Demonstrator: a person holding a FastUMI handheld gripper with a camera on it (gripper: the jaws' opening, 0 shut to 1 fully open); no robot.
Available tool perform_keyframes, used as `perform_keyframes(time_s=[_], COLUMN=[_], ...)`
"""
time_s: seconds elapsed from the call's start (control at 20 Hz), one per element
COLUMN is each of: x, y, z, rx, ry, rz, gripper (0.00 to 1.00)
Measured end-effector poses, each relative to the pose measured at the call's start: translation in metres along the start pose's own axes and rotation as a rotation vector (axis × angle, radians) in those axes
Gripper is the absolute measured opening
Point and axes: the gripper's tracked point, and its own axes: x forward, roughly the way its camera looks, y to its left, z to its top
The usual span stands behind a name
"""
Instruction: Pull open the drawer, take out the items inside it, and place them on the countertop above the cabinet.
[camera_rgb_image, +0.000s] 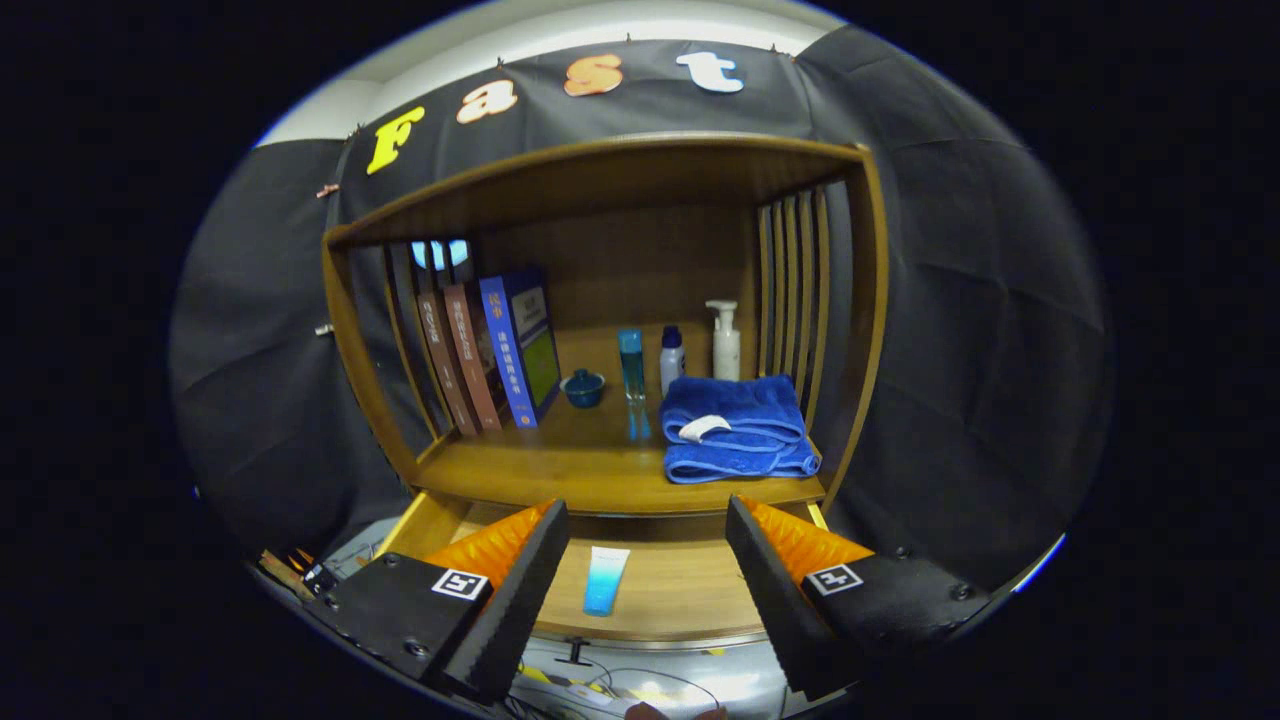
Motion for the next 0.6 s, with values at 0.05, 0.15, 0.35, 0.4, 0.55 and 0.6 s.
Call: perform_keyframes(time_s=[0.05, 0.15, 0.35, 0.4, 0.55, 0.6], x=[0.012, 0.034, 0.078, 0.087, 0.106, 0.111], y=[0.000, 0.006, 0.020, 0.020, 0.029, 0.035], z=[-0.006, -0.026, -0.076, -0.086, -0.122, -0.132], rx=[-0.005, 0.025, 0.089, 0.078, 0.054, 0.067], ry=[0.047, 0.172, 0.411, 0.450, 0.585, 0.623], rz=[0.003, 0.007, 0.019, 0.008, 0.005, 0.009], gripper=[0.99, 0.99, 0.99, 1.00, 1.00, 1.00])
